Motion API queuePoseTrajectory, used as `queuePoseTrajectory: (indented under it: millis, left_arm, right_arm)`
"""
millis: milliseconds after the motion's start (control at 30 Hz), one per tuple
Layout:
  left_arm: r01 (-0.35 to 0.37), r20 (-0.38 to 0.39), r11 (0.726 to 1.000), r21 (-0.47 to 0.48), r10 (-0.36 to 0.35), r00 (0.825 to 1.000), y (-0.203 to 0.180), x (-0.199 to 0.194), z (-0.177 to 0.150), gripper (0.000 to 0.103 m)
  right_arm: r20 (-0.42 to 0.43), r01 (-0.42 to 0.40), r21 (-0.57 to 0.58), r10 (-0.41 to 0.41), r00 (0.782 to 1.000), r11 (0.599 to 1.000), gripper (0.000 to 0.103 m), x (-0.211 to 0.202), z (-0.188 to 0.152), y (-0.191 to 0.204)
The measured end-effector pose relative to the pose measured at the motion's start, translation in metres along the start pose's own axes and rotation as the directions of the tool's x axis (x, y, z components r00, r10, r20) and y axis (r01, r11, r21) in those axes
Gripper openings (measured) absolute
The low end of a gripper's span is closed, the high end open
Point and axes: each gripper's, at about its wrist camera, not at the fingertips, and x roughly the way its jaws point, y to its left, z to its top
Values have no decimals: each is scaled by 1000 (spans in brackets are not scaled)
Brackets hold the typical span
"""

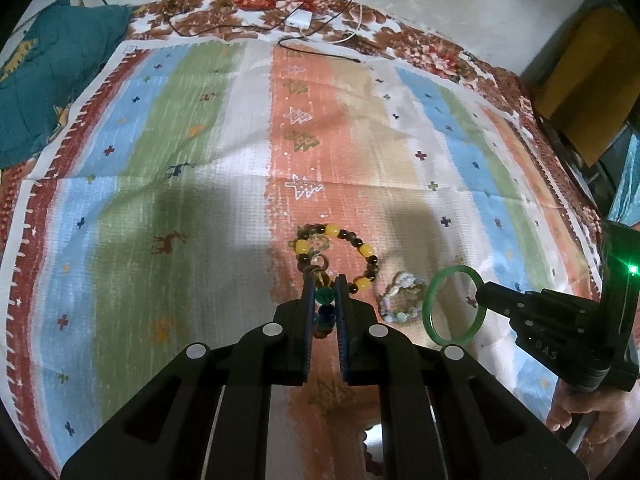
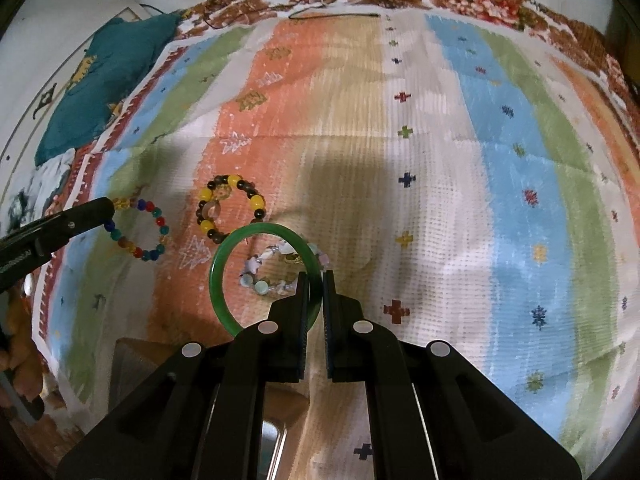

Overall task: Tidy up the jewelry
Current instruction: 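Carry the multicolour bracelet and green bangle toward the silver tin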

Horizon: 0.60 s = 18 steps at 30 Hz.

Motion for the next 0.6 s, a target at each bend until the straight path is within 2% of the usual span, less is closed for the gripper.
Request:
queuePoseTrajectory:
  millis: [300, 600]
  left_arm:
    - [25, 28, 999, 31, -26, 999, -16, -23, -13, 9]
    - [48, 55, 996, 75, -52, 997, -33, -44, -27, 9]
  right_arm:
    - [71, 5, -38, -3, 997, 999, 7, -30, -2, 10]
    - [103, -8, -67, 15, 995, 998, 8, -47, -10, 18]
